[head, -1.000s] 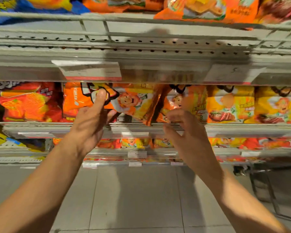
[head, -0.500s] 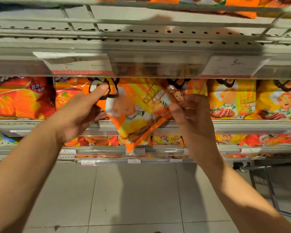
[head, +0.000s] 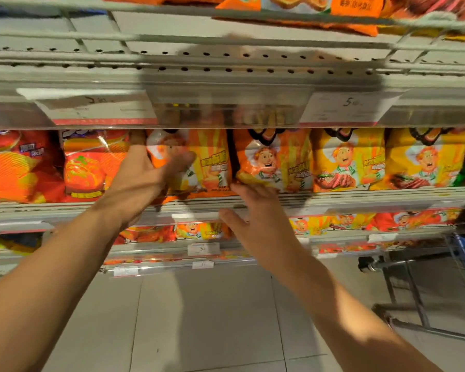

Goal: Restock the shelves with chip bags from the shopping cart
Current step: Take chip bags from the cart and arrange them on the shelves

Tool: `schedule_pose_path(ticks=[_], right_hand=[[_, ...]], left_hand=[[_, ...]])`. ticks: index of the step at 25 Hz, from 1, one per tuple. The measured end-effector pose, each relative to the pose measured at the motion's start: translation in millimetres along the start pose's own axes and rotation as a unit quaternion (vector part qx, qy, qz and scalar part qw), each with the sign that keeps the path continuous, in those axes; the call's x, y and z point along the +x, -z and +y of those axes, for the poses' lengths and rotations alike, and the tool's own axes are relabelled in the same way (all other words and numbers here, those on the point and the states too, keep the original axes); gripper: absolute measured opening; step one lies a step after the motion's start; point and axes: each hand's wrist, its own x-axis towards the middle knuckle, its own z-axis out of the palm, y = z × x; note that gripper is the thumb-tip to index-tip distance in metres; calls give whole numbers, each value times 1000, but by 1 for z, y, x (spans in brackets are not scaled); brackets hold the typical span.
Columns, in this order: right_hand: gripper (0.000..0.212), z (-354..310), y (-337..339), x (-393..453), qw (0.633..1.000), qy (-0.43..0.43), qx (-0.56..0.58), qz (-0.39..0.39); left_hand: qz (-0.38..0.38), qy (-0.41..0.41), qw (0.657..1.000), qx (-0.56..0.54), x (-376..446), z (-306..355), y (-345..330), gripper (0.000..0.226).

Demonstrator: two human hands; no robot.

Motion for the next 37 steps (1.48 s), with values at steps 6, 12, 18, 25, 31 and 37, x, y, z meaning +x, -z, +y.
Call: schedule_pose_path(ticks=[6, 12, 18, 25, 31, 37], right_hand=[[60, -2, -3, -8, 999, 0, -1, 47], [60, -1, 5, -12, 995, 35, -93, 10], [61, 8, -4, -3, 992, 55, -113, 3], [59, 24, -20, 1, 993, 75, -86, 28], [61, 12, -18, -6, 980, 85, -174, 56], [70, -5, -9, -14, 960, 72, -257, 81]], left_hand=[[-10, 60, 997, -57, 6, -5, -8, 26], [47, 14, 982, 181, -19, 2, 8, 35], [-14, 16, 948, 318, -31, -16, -1, 51], [85, -224, 883, 403, -58, -40, -16, 59], [-8, -254, 780, 571, -52, -57, -37, 63], [-76, -215, 828, 512, -57, -30, -19, 62]])
